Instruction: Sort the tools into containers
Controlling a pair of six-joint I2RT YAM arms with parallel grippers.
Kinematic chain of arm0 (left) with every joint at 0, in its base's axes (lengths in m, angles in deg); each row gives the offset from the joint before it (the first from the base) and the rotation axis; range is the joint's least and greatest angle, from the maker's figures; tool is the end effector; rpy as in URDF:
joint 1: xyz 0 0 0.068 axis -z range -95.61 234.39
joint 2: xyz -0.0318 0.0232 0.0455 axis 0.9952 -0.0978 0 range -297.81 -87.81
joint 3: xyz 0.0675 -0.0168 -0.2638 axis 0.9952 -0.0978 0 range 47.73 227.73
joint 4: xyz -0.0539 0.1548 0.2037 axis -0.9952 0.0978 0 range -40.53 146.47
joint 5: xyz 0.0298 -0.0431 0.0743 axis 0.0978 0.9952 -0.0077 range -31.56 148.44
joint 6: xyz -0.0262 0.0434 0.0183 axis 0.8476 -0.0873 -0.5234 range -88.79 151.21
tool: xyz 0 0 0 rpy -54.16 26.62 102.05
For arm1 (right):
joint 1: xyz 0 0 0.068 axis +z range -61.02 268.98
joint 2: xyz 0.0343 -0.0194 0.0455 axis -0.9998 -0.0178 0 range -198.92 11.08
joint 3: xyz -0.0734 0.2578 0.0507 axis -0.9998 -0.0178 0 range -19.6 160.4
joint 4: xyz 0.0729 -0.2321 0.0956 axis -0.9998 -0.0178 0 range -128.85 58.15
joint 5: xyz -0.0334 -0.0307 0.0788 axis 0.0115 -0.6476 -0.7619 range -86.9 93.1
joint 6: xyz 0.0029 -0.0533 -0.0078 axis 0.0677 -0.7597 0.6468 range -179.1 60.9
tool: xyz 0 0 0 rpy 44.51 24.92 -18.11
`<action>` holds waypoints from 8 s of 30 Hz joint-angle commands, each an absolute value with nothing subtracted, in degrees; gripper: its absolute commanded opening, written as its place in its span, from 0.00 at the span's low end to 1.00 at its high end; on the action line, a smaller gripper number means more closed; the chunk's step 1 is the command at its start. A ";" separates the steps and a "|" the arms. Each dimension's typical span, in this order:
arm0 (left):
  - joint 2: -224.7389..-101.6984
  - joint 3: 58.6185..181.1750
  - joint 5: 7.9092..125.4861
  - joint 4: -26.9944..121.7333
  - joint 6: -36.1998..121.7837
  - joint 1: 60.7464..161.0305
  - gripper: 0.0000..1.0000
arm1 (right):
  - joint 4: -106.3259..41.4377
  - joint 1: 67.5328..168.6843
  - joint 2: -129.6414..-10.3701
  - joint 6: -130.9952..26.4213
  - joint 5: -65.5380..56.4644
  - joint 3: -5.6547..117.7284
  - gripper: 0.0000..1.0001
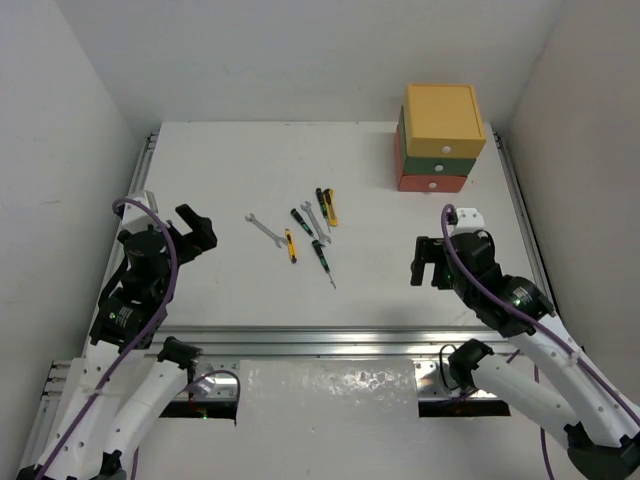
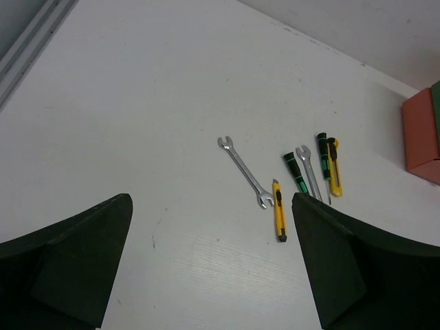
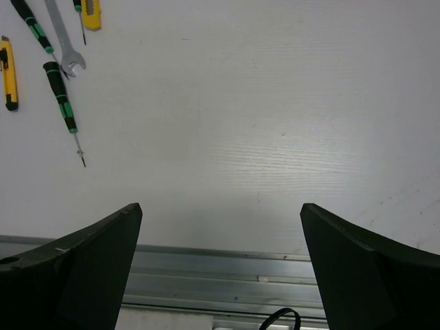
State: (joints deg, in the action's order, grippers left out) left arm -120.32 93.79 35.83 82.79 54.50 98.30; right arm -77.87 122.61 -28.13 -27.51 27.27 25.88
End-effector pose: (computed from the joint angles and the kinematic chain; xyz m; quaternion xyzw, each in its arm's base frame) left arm 0.1217 -0.0161 0.3351 -0.1779 0.7902 -0.0280 0.5858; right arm 0.1199 0.0622 0.2987 0.0731 0.8868 0.0641 0.4519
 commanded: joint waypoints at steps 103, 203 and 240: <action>-125.26 93.96 42.79 79.80 53.54 97.48 1.00 | -49.86 128.61 -90.85 -33.87 8.63 55.18 0.59; -120.25 92.90 48.15 77.69 52.04 97.22 1.00 | -55.32 121.06 -120.22 -49.34 15.77 88.42 0.51; -119.63 92.73 49.56 77.25 51.78 97.31 1.00 | -56.28 113.59 -119.71 -46.53 3.37 83.85 0.46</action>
